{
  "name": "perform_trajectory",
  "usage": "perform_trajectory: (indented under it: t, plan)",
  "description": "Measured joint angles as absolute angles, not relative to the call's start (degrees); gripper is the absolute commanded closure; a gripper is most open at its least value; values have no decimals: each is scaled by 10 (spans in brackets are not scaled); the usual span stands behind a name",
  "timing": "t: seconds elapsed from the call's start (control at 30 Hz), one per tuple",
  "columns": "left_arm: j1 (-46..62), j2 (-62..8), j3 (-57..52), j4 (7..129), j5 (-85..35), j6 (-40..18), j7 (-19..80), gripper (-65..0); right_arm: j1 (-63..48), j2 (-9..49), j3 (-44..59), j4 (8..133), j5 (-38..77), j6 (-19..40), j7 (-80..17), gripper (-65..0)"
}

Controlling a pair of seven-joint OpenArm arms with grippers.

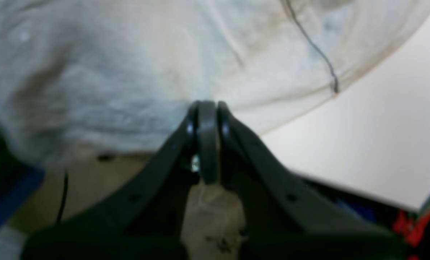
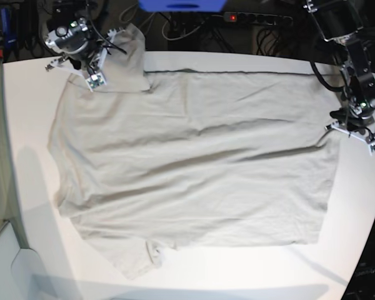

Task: Layout the t-shirt on the table in an organized manner, then fold the t-shirt properly
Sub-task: 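Release the shirt sides and move both grippers to the shirt's shoulder edge, then grasp the shoulder-edge corners of the beige shirt with both grippers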

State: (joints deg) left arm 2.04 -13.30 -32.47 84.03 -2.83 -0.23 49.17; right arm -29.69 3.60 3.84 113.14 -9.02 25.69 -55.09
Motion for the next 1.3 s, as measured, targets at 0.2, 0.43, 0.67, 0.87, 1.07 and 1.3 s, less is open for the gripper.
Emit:
perform_trajectory:
  t: [0.2,0.43,0.67,0.87,1.07,1.3]
  plan:
    - [61,-143,-331,913,-22,-122,543,-219,-280,35,38,1145,-90,257,-541,0]
    - [101,-141,-385,1009,-23,-147,595,-363,-268,35,38,1145,-90,257,-544,0]
    - [173,-131,-385,1059,-25,-167,595,-427,-254,35,37,1145,-90,257,-547,-81]
    - [179,-93,-424,1054,-24,-232,596,-471,-248,35,38,1145,-90,257,-534,-275]
    - [186,-82,-427,1040,-27,-251,592,-476,-255,34,58,1145,-92,276,-484,-364]
    - [192,-77,-426,976,-26,-251,540,-473,-222,-21,167,1145,-89,394,-482,-376]
